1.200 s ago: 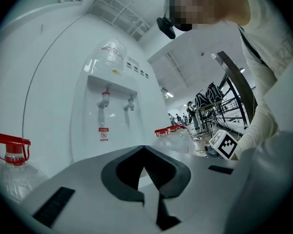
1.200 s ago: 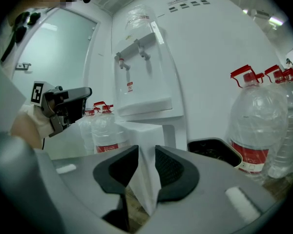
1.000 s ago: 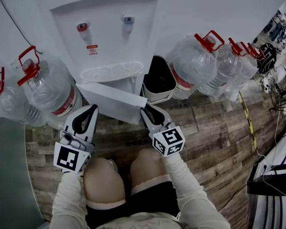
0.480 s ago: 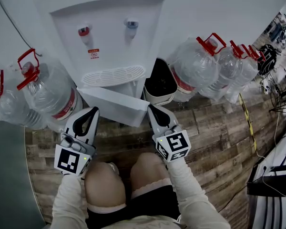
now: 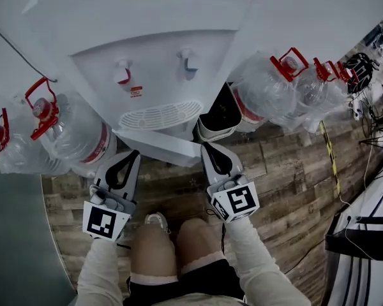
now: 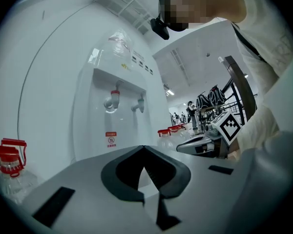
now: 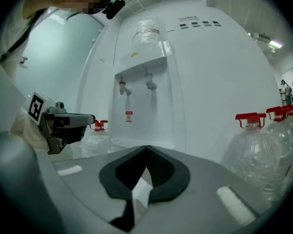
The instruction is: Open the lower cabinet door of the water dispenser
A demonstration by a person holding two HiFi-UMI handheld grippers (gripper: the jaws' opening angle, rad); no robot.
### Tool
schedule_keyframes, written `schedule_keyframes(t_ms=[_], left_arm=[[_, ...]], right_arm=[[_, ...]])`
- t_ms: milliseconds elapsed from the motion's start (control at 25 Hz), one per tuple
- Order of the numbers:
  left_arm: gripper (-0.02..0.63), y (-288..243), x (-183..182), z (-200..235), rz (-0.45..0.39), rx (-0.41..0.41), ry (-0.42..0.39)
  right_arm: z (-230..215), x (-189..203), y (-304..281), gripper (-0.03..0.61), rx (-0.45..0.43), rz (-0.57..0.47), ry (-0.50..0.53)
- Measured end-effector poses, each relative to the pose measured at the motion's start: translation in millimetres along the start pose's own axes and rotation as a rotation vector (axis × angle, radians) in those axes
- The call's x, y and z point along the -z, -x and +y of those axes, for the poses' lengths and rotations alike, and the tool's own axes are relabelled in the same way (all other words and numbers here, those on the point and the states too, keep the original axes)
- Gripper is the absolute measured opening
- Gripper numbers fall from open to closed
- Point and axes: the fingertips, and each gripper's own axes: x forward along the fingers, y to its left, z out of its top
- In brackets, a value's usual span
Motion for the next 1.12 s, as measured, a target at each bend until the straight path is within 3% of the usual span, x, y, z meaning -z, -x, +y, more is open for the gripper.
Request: schedule_keyframes(t_ms=[480,760,880,1120], left_arm=[[0.002,-1,-87,12,0.024,0.011,0.065],[0.002,3,-159,11,-0.02,0.034,0.066],[0.002,11,-176,15,0.047,-0.004,0.109],[0.002,22,-230,16,0.05,-0.019,0.111]], right_arm=[[-2,-102,12,0.009,0.029,0.004,-0.053],[4,-169,25,0.009,0.041,0.027,-0.047],[7,-197,30,0.009,0.045,0.027,-0.05],[15,-249,42,0.009,0.035,0.03,-0.05]])
